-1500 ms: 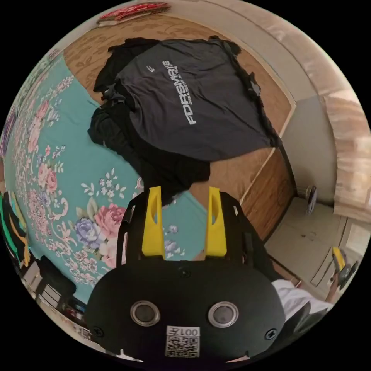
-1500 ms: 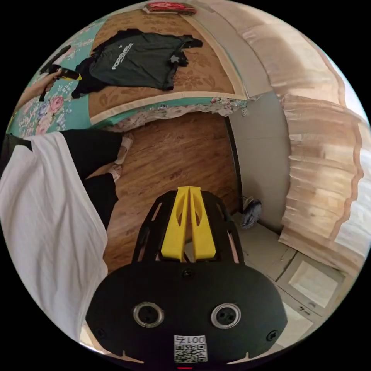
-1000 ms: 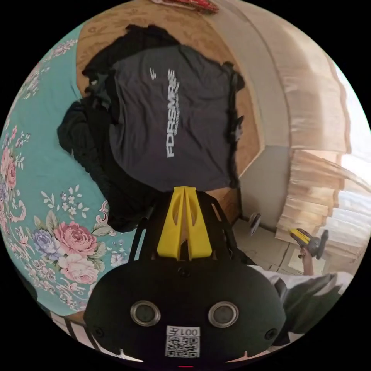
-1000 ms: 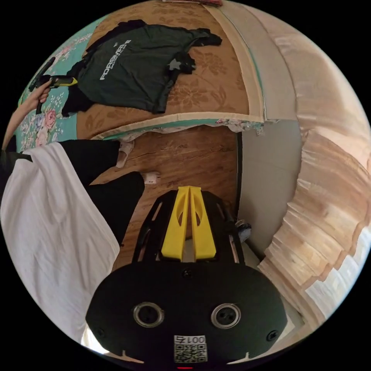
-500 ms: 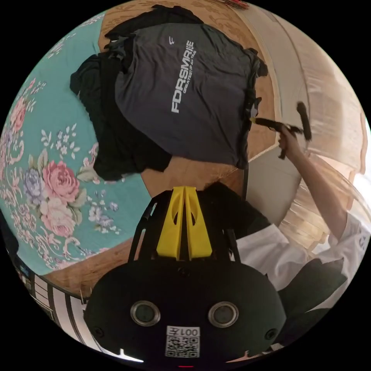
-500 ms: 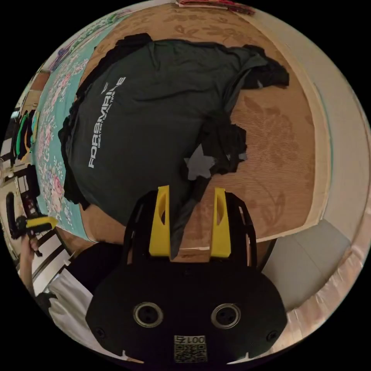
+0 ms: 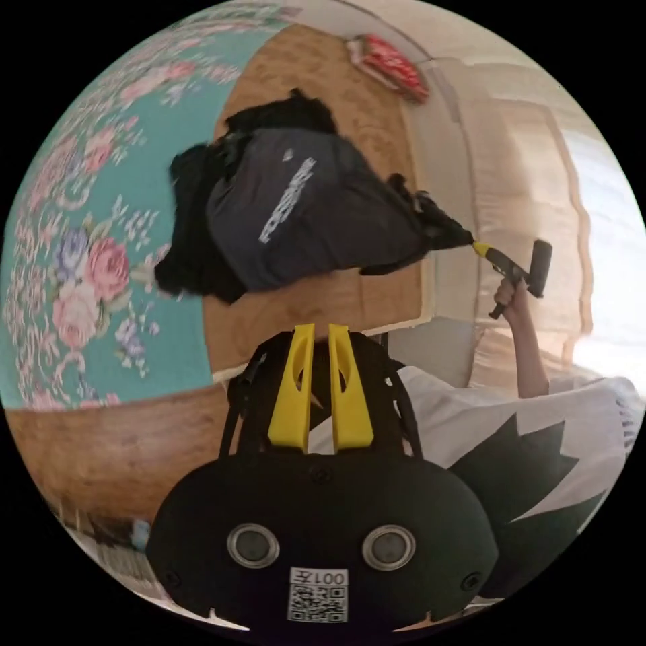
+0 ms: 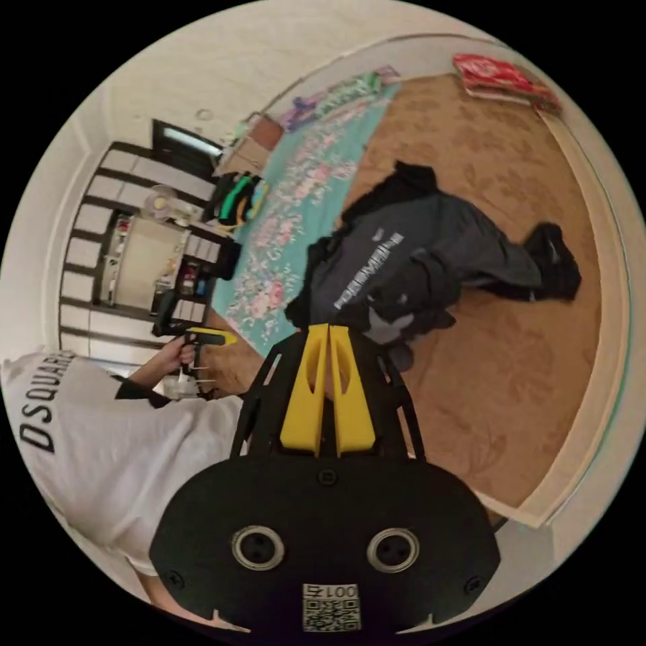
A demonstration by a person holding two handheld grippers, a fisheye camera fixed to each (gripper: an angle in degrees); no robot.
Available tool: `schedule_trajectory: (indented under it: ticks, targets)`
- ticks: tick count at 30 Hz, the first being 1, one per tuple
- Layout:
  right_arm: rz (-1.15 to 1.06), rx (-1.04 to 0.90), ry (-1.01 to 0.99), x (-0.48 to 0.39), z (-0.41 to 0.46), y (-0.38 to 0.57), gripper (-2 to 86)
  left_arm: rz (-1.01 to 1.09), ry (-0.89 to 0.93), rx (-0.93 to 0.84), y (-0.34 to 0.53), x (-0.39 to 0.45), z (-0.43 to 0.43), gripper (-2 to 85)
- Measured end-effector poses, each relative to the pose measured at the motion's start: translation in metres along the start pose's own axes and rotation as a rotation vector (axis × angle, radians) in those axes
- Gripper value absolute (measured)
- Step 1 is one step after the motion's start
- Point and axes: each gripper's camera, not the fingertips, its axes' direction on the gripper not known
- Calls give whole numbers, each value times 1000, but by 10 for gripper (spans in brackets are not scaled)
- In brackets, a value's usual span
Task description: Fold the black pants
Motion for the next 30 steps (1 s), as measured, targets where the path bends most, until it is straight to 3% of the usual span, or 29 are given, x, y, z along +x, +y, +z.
schedule_trajectory:
  ticks: [2, 4, 7, 12, 18, 21, 25, 30]
  targets:
    - [-121, 20, 30, -32, -35, -2, 1, 129, -20, 51, 9, 23, -9, 12]
    - [-224, -44, 216, -67, -59, -3, 0, 272, -61, 76, 30, 44, -17, 12]
    - [-239, -91, 369, -93, -67, 9, -1, 393, -104, 86, 76, 49, -19, 8]
    - [-242, 30, 322, -160, -72, 49, -1, 391, -112, 95, 183, 3, -29, 6]
    - [-254, 269, 518, -264, -127, 88, -1, 238, -18, 115, 326, -106, -61, 7]
    - [-264, 336, 521, -306, -155, 108, -2, 146, 15, 115, 388, -158, -74, 6]
    - [-302, 474, 360, -354, -196, 131, -2, 86, 83, 157, 456, -207, -91, 13]
    - [-427, 588, 225, -415, -239, 137, -2, 171, 46, 210, 488, -225, -112, 39]
